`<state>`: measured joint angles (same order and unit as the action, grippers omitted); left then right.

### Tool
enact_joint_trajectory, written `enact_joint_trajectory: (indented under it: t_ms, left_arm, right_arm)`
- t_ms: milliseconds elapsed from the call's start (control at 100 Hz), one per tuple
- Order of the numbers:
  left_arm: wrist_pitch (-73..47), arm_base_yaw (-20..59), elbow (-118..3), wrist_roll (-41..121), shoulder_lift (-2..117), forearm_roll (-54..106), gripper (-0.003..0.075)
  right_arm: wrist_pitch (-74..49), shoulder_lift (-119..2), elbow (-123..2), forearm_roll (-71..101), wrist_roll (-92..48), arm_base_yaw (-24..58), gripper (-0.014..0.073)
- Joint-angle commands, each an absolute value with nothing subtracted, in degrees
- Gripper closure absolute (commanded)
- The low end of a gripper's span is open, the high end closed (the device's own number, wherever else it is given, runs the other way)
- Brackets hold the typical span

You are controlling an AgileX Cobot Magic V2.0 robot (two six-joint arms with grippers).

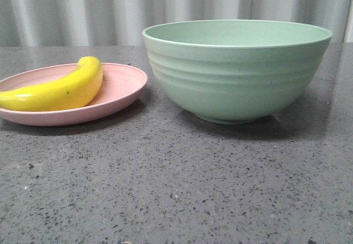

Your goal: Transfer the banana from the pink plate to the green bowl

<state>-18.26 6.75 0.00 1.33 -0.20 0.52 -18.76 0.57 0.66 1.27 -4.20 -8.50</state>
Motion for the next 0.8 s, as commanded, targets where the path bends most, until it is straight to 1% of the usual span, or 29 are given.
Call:
enact_joint_trajectory:
  t_ms: [0,470,789]
  left_arm:
    - [-14.75,6.70,0.60,0.87,-1.89,0.62,0.0741]
    - [-13.38,6.70,0.60,0.87,-1.89,0.62,0.0741]
    - [-9.92,6.70,0.60,0.87,-1.89,0.38,0.0741]
  right_arm:
    - [-17.60,1.87,1.73,0.80,-4.27,-8.77,0.0665]
    - [-17.60,1.87,1.73,0.80,-4.27,-8.77,0.0665]
    - [-17.50,1.87,1.73,0.80,-4.27,-8.77,0.0665]
